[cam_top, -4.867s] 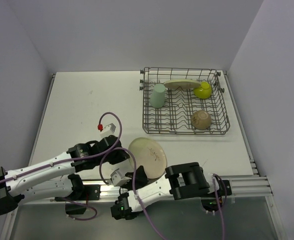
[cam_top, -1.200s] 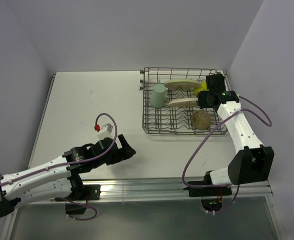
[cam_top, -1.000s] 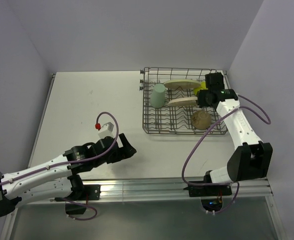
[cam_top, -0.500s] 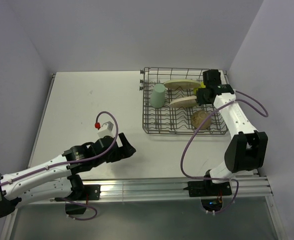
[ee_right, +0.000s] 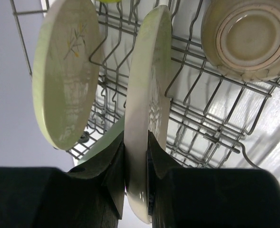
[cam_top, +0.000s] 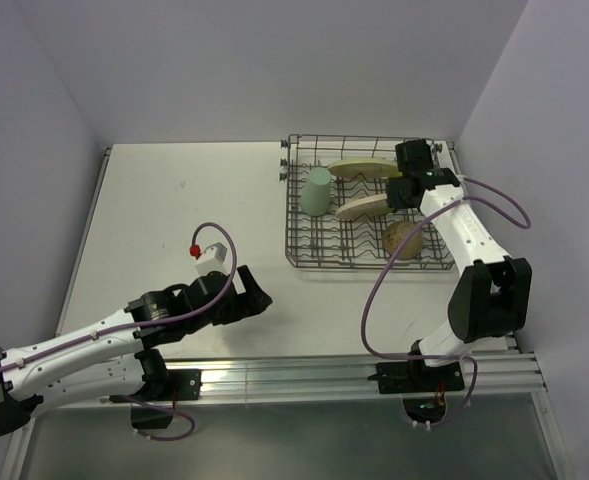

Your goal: Load the mixed dishes into the dish rack

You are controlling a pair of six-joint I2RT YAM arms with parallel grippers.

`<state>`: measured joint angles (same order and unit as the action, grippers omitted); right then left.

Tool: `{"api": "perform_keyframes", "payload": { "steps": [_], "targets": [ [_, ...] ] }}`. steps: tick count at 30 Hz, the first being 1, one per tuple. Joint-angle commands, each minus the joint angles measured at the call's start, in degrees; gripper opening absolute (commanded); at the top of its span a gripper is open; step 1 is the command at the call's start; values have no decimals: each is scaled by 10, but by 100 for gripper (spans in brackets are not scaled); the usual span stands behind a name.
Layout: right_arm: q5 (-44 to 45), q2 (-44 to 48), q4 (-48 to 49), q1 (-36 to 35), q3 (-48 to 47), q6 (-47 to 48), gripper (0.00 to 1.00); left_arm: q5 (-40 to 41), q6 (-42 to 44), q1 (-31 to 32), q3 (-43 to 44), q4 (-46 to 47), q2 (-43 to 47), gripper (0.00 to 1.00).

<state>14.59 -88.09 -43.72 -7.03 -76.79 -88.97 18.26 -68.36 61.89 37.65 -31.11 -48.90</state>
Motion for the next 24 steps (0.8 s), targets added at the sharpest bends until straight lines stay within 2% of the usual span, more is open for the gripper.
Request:
{"api": "perform_keyframes", "payload": {
  "steps": [1, 5, 8, 14, 15, 16, 24],
  "targets": [
    [23, -5, 83, -18, -40, -13, 9, -2, 4, -4, 19, 11, 4, 95],
    [28, -12, 85, -33, -42, -17, 15, -4, 3, -4, 17, 10, 7, 95],
    [36, -16, 81, -41, -41, -19, 23, -3, 1, -3, 16, 6, 14, 95],
    [52, 4, 93, -49, -13, -13, 56, -2, -5, -3, 8, -3, 31, 95],
    [54, 11, 94, -52, -11, -11, 65, -2, -5, -4, 8, -4, 33, 95],
    [57, 13, 88, -53, -8, -12, 68, -3, -6, -3, 8, -4, 33, 95],
    [71, 68, 92, -55, 37, 0, 72, -10, -11, -4, 0, 4, 34, 94]
  ]
}}
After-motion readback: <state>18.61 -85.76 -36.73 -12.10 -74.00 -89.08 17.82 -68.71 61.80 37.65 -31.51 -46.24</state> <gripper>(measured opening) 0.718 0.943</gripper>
